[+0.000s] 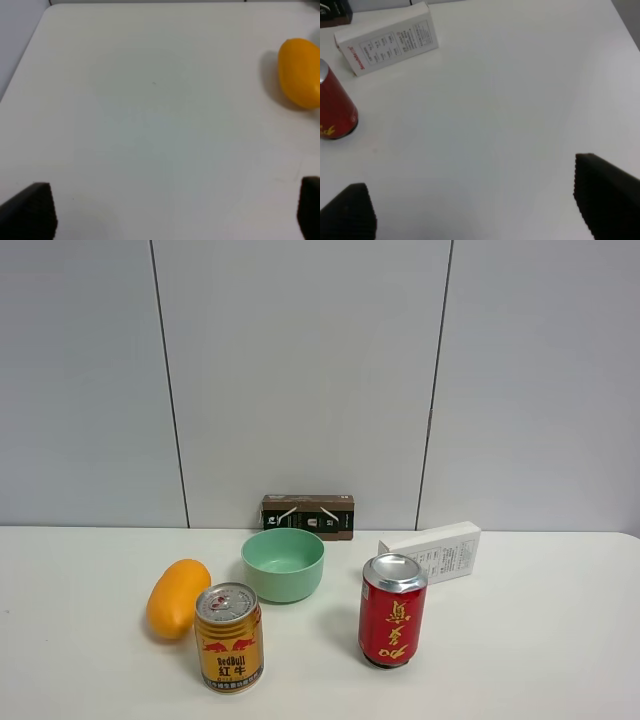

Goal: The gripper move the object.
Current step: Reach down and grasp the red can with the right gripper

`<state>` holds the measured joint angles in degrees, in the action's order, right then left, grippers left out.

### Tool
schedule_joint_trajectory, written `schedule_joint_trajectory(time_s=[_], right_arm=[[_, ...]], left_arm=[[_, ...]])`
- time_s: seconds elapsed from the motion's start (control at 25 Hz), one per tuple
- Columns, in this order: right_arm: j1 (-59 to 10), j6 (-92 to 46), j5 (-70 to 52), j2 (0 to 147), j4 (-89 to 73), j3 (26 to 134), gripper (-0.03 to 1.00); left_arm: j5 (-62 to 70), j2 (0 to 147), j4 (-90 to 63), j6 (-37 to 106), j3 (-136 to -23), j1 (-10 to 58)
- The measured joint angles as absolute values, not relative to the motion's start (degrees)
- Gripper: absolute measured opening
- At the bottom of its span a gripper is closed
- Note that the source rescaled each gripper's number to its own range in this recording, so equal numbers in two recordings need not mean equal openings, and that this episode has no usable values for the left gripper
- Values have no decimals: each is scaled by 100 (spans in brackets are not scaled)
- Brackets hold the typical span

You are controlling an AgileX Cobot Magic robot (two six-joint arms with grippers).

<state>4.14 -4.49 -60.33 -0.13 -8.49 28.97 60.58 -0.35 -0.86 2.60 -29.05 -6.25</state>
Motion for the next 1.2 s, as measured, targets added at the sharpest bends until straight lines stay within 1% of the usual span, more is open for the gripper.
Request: schedule_joint_trajectory(time_s=[0.08, 0.12, 0.28, 0.32, 0.4, 0.52, 0.64, 0.76, 0.88, 1.04, 1.2], right_arm=[[414, -402, -6028, 13, -849, 2897, 46], [414, -379, -6028, 77, -849, 2897, 50], [414, -367, -6008, 499, -849, 2904, 78], [414, -384, -5972, 623, -849, 2919, 83], [414, -581, -5587, 962, -849, 2982, 89], [414, -1166, -4219, 1560, -1084, 3077, 90], [414, -1871, -2854, 2285, -1879, 3105, 91], [414, -2657, -2256, 3053, -2670, 3109, 91], [342, -3335, -1820, 3786, -2899, 3109, 91], [-364, -3590, -941, 4616, -2683, 3109, 91], [-1319, -3208, -82, 5449, -2124, 3109, 91]], left_arm=[[6058, -35, -86, 260, -2905, -625], [6058, -35, -86, 260, -2905, -625], [6058, -35, -86, 260, -2905, -625], [6058, -35, -86, 260, -2905, -625], [6058, -35, -86, 260, -2905, -625], [6058, -35, -86, 260, -2905, -625], [6058, -35, -86, 260, -2905, -625], [6058, -35, -86, 260, -2905, -625], [6058, -35, -86, 260, -2905, -625], [6058, -35, -86, 260, -2905, -625], [6058, -35, -86, 260, -2905, -625]])
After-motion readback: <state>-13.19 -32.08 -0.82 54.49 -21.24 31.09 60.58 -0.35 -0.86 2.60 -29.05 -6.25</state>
